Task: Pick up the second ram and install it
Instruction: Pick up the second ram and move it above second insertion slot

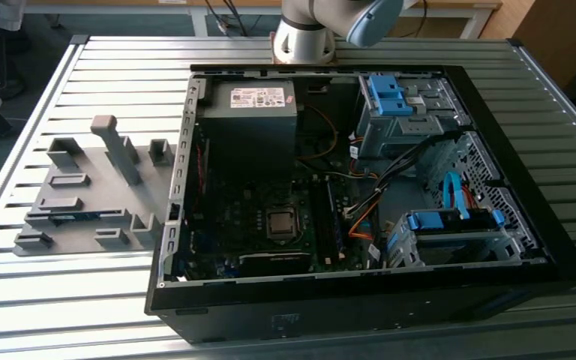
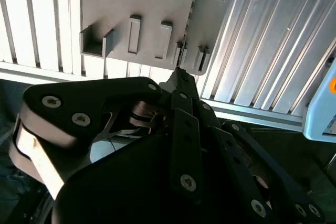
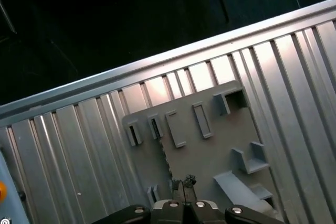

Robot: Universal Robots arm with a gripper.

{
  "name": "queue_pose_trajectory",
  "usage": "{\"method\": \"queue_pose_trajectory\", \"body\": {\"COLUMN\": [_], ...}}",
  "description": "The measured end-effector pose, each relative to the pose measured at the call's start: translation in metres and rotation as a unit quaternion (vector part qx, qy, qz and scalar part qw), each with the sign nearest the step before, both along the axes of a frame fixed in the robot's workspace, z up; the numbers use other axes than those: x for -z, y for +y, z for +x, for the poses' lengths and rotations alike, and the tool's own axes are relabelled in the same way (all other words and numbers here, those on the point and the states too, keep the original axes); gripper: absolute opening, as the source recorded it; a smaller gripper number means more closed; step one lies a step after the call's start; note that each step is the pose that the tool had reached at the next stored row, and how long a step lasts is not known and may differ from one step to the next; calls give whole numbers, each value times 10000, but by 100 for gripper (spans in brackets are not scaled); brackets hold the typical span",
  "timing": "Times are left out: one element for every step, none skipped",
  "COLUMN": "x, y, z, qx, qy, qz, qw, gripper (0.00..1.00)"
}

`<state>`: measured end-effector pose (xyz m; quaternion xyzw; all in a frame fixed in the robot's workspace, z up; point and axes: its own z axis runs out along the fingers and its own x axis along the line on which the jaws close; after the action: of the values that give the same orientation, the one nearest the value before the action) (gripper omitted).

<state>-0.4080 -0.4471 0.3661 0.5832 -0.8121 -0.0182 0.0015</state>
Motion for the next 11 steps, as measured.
{"method": "queue_pose_trajectory", "body": {"x": [3, 6, 9, 12, 15, 18, 21, 25, 28, 32, 35], "y": [0, 0, 0, 0, 0, 0, 0, 0, 0, 0, 0], "z": [0, 0, 0, 0, 0, 0, 0, 0, 0, 0, 0], "qx": [-90, -180, -270, -359, -450, -547, -637, -727, -816, -906, -995], "qy": [0, 0, 0, 0, 0, 0, 0, 0, 0, 0, 0], "qz": [0, 0, 0, 0, 0, 0, 0, 0, 0, 0, 0], "qw": [10000, 9998, 9996, 9994, 9990, 9985, 9980, 9974, 9967, 9959, 9950], "gripper": [11, 11, 11, 11, 11, 11, 11, 11, 11, 11, 11]}}
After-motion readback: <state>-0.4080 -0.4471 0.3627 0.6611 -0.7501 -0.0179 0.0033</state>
